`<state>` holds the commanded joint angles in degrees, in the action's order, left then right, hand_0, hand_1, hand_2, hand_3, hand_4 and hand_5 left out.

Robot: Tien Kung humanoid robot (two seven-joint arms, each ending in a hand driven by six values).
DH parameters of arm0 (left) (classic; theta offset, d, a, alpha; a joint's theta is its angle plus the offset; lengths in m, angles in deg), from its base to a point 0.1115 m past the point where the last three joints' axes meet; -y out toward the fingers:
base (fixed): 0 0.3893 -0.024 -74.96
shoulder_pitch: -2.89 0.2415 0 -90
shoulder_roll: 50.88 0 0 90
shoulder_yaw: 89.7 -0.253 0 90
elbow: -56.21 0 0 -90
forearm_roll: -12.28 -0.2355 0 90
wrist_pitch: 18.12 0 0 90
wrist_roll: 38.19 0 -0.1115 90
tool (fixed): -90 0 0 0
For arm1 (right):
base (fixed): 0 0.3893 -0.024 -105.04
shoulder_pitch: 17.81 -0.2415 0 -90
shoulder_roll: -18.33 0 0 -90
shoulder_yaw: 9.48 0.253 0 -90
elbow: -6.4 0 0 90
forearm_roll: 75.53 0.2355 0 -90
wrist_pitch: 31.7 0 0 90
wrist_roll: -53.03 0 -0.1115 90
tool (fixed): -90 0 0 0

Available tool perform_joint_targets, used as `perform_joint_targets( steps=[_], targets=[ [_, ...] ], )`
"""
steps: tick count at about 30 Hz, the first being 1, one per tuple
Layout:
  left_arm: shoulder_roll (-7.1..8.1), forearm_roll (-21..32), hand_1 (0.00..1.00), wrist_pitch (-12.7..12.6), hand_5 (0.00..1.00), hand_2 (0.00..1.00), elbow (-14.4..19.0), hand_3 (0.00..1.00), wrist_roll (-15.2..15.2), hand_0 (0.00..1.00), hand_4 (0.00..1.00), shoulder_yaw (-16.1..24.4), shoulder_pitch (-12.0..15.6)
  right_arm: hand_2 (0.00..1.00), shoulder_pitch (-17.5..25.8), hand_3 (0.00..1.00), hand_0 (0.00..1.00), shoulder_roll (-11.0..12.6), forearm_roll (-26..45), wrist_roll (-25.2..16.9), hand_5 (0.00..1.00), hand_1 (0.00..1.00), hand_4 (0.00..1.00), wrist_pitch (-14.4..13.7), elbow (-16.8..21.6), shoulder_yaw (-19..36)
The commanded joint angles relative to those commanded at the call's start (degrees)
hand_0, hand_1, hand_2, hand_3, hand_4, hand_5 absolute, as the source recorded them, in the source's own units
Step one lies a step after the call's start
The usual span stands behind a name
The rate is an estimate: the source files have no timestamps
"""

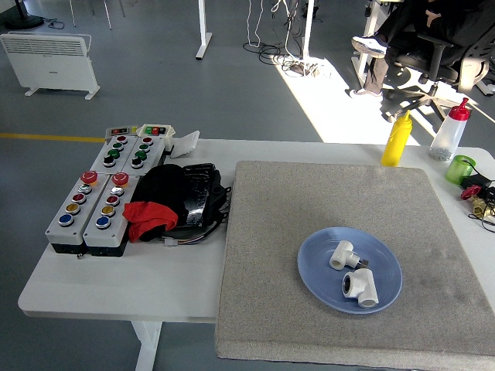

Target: Pick pipe place plate twice

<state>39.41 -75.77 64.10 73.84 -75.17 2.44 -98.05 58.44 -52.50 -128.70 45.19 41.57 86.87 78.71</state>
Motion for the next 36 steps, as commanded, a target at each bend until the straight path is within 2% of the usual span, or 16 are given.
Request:
perform_joint_targets(
  steps=[5,6,17,24,36],
  targets=[
    [-0.03,-0.42,0.613,0.10,0.998,0.611,0.03,0.604,0.00,0.651,0.294,0.21,0.11,0.877,2.28,0.837,0.858,-0.59,11.92,0.03,0.386,0.796,0.564,0.37,-0.77,4.83],
    [-0.03,-0.52,0.613,0.12,0.998,0.612,0.03,0.604,0.00,0.651,0.293,0.28,0.15,0.846,2.93,0.819,0.838,-0.79,14.52,0.11,0.407,0.783,0.558,0.56,-0.97,5.75],
    [0.16,-0.03,0.613,0.11,0.998,0.611,-0.17,0.603,0.12,0.651,0.294,0.10,-0.27,0.827,7.32,0.804,0.829,-2.39,38.92,1.17,0.418,0.767,0.555,1.28,-1.84,10.90],
    [0.23,0.27,0.613,0.07,0.998,0.610,-0.22,0.603,0.20,0.651,0.293,-0.05,-0.64,0.819,8.14,0.805,0.821,-2.80,41.18,1.42,0.431,0.760,0.551,1.66,-2.01,11.77],
    [0.20,1.09,0.613,-0.10,0.998,0.610,-0.29,0.603,0.33,0.651,0.293,-0.63,-0.89,0.814,8.03,0.796,0.819,-3.00,41.20,1.85,0.436,0.754,0.550,1.77,-2.23,11.48]
  ],
)
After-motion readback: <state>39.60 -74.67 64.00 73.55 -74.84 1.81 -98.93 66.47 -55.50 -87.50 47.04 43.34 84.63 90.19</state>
